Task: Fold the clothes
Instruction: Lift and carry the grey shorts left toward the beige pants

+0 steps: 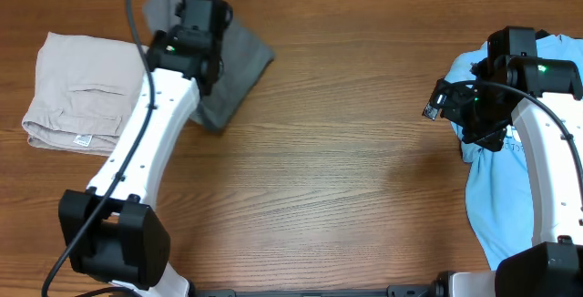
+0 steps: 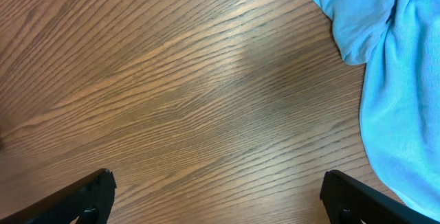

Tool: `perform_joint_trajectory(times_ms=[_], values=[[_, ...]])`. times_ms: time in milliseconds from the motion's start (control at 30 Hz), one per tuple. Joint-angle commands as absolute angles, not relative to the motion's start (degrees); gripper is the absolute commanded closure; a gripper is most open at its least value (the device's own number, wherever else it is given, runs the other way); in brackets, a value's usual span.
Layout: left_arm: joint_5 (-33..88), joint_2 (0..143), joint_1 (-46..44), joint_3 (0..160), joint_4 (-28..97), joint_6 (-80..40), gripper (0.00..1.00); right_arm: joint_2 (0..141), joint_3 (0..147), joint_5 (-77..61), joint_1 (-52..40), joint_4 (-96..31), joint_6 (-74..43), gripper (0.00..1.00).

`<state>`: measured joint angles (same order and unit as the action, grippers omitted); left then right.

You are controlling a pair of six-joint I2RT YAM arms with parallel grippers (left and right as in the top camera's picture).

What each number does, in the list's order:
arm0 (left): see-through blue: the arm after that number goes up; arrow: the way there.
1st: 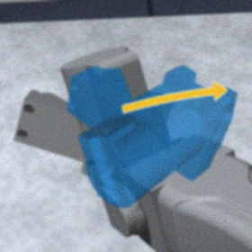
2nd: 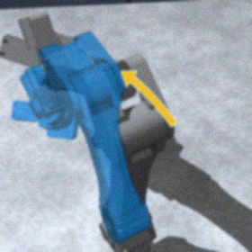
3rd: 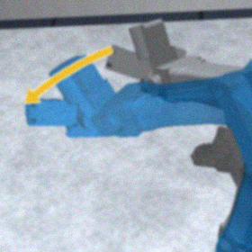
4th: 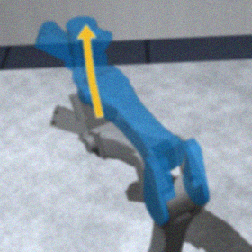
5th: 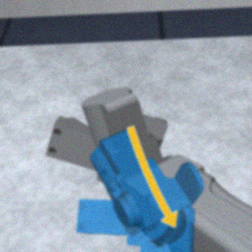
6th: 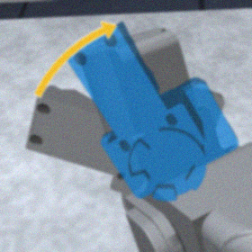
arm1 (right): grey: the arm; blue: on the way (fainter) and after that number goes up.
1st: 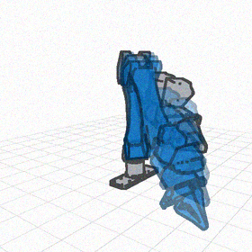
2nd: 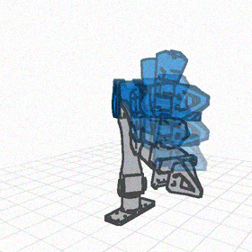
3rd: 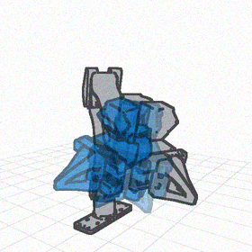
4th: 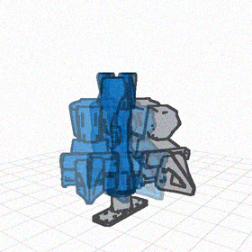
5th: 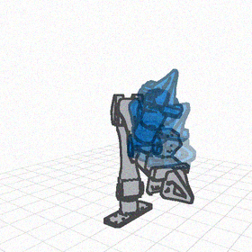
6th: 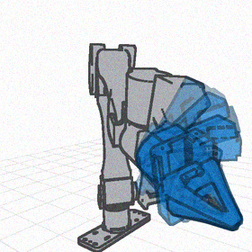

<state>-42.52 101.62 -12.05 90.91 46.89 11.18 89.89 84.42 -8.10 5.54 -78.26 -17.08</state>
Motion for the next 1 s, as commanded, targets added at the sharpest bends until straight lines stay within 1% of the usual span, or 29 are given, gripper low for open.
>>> perform_joint_trajectory(times_ms=[0, 267, 433, 767, 833, 967], values=[[-46.4, 101.3, -9.2, 94.5, 46.3, 13.0, 0.96, 89.8, 85.4, -7.7, 5.5, -78.1, -16.9, 0.0], [-45.8, 99.7, -3.2, 96.3, 46.2, 13.3, 0.96, 89.8, 85.4, -7.7, 5.5, -78.1, -16.9, 0.0], [-42.2, 99.0, 1.2, 96.3, 46.0, 13.0, 0.96, 89.8, 85.4, -7.7, 5.5, -78.1, -16.9, 0.0], [-35.9, 98.9, 10.6, 96.3, 46.0, 6.1, 0.96, 89.8, 85.4, -7.7, 5.5, -78.1, -16.9, 0.0], [-33.8, 98.8, 13.0, 96.3, 46.0, 4.3, 0.96, 89.8, 85.4, -7.7, 5.5, -78.1, -16.9, 0.0], [-24.2, 98.8, 17.9, 96.3, 46.0, 3.5, 0.96, 89.8, 85.4, -7.7, 5.5, -78.1, -16.9, 0.0]])
